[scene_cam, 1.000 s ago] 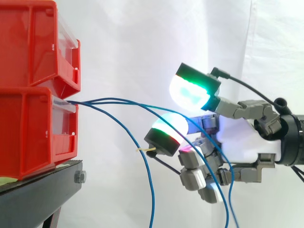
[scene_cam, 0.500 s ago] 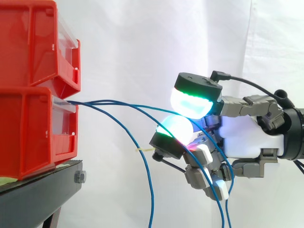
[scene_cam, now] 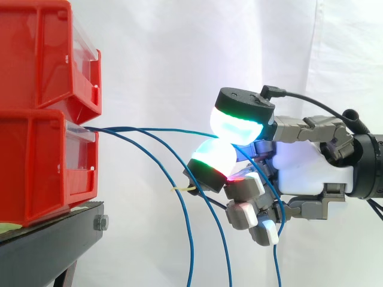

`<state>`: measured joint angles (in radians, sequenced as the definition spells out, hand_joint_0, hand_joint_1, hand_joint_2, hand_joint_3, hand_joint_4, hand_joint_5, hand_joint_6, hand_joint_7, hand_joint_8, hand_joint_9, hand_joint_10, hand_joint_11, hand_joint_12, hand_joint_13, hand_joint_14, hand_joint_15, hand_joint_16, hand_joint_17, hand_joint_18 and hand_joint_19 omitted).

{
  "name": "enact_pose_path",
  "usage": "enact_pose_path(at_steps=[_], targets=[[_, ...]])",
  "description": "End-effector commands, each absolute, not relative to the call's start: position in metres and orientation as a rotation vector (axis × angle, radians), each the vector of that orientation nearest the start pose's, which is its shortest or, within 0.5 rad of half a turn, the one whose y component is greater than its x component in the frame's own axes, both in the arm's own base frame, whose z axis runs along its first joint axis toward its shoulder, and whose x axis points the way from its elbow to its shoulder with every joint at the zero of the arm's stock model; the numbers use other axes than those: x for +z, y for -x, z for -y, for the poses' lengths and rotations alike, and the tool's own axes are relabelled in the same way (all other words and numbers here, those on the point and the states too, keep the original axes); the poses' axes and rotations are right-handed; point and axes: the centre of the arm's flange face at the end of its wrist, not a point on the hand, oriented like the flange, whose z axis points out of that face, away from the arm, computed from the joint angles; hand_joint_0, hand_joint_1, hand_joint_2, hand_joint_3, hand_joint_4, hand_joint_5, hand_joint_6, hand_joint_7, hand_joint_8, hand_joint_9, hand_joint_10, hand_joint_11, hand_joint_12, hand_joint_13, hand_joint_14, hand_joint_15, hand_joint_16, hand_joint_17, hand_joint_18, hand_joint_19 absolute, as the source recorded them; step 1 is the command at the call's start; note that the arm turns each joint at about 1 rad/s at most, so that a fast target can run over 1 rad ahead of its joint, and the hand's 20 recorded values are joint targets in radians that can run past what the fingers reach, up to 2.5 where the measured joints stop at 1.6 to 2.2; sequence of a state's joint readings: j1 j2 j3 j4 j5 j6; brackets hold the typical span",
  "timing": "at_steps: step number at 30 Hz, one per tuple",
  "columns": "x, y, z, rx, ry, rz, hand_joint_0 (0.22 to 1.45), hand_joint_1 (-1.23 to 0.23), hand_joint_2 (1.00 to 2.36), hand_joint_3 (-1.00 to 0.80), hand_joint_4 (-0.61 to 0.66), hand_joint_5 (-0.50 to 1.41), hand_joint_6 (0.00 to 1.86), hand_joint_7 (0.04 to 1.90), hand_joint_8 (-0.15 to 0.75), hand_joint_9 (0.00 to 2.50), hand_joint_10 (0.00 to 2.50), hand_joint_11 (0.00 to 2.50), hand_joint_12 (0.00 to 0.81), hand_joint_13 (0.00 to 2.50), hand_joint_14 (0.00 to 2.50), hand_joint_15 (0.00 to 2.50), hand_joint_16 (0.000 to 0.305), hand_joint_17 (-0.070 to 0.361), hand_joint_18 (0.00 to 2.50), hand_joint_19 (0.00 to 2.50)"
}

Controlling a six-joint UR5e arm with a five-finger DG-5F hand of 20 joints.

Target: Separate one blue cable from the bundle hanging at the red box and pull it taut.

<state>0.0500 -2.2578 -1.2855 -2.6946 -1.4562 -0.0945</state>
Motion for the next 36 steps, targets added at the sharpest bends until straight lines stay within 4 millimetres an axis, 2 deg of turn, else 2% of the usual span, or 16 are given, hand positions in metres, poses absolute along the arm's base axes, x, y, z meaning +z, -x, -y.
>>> enact_pose_path(at_steps=[1,8,14,16,18,19,21,23,27,32,36], targets=[[0.24,-0.741,0.106,1.11,-1.147,-1.172,0.67,-0.79,1.02,-0.17,0.02,-0.19,0.9,1.2,0.389,1.1,0.02,1.16,0.392,1.0,0.02,0.8,0.046,0.104,1.12,0.62],[0.23,-0.737,0.101,1.101,-1.169,-1.179,0.68,-0.77,1.02,-0.2,0.02,-0.19,0.9,1.15,0.381,1.19,0.01,1.45,0.41,1.08,0.02,0.97,0.045,0.102,1.11,0.63],[0.227,-0.738,0.095,1.101,-1.169,-1.188,0.69,-0.77,1.02,-0.21,0.02,-0.19,0.9,1.14,0.388,1.17,0.02,1.63,0.426,1.03,0.02,1.06,0.047,0.107,1.03,0.62],[0.224,-0.738,0.093,1.101,-1.171,-1.194,0.68,-0.77,1.02,-0.21,0.02,-0.19,0.9,1.14,0.39,1.14,0.15,1.65,0.429,1.05,0.02,1.14,0.048,0.107,1.03,0.64],[0.216,-0.739,0.091,1.101,-1.177,-1.205,0.68,-0.77,1.02,-0.21,0.02,-0.19,0.9,1.13,0.394,1.06,0.49,1.56,0.437,1.08,0.01,1.23,0.049,0.11,1.04,0.67],[0.214,-0.739,0.09,1.101,-1.178,-1.208,0.68,-0.77,1.02,-0.21,0.02,-0.19,0.9,1.13,0.394,1.05,0.54,1.54,0.439,1.09,0.01,1.23,0.049,0.11,1.04,0.67],[0.215,-0.739,0.087,1.101,-1.177,-1.21,0.68,-0.77,1.01,-0.2,0.02,-0.19,0.9,1.12,0.411,0.92,0.97,1.39,0.438,1.12,0.01,1.33,0.05,0.111,1.06,0.72],[0.215,-0.739,0.087,1.104,-1.181,-1.211,0.68,-0.77,1.02,-0.2,0.02,-0.19,0.9,1.12,0.418,0.86,1.15,1.36,0.438,1.14,0.0,1.43,0.05,0.113,1.08,0.75],[0.213,-0.737,0.086,1.098,-1.194,-1.228,0.68,-0.77,1.01,-0.2,0.02,-0.19,0.9,1.13,0.425,0.82,1.3,1.3,0.436,1.11,0.3,1.4,0.051,0.115,1.11,0.81],[0.21,-0.732,0.086,1.081,-1.233,-1.264,0.69,-0.78,1.01,-0.19,0.02,-0.19,0.9,1.12,0.429,0.75,1.69,1.2,0.444,1.02,0.92,1.3,0.052,0.117,1.17,0.97],[0.208,-0.73,0.085,1.092,-1.243,-1.287,0.69,-0.78,1.01,-0.19,0.03,-0.19,0.9,1.12,0.427,0.73,1.75,1.19,0.448,1.0,1.07,1.25,0.053,0.119,1.2,1.0]])
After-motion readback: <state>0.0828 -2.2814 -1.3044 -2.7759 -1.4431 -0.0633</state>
